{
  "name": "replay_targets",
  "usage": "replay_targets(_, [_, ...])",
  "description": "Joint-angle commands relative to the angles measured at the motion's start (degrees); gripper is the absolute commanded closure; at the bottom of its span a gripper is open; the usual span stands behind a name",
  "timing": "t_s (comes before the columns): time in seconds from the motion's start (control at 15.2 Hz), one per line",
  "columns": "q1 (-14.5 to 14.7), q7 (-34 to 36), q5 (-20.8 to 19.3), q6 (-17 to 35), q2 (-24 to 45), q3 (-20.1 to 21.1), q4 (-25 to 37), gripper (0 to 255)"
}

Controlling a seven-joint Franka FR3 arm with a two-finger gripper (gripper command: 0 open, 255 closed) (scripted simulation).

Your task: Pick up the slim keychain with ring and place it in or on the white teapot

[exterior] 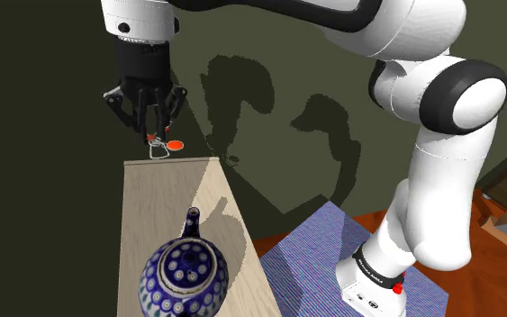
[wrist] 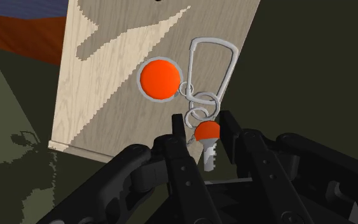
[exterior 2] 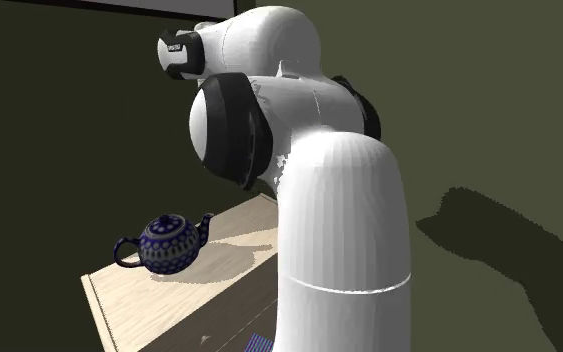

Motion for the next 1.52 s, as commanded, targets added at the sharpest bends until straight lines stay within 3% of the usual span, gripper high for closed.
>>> replay_targets(0.0, [0.1, 1.7, 1.3, 2.0, -3.8, 0.8, -5.6, 255])
replay_targets(0.46, [2.4, 7.8, 4.8, 5.3, -12.5, 3.8, -16.9, 255])
replay_targets(0.92, [6.0, 14.8, 7.6, 7.0, -18.2, 7.2, -23.5, 255])
replay_targets(1.45, [5.8, 14.5, 7.8, 13.2, -18.5, 7.1, -30.0, 255])
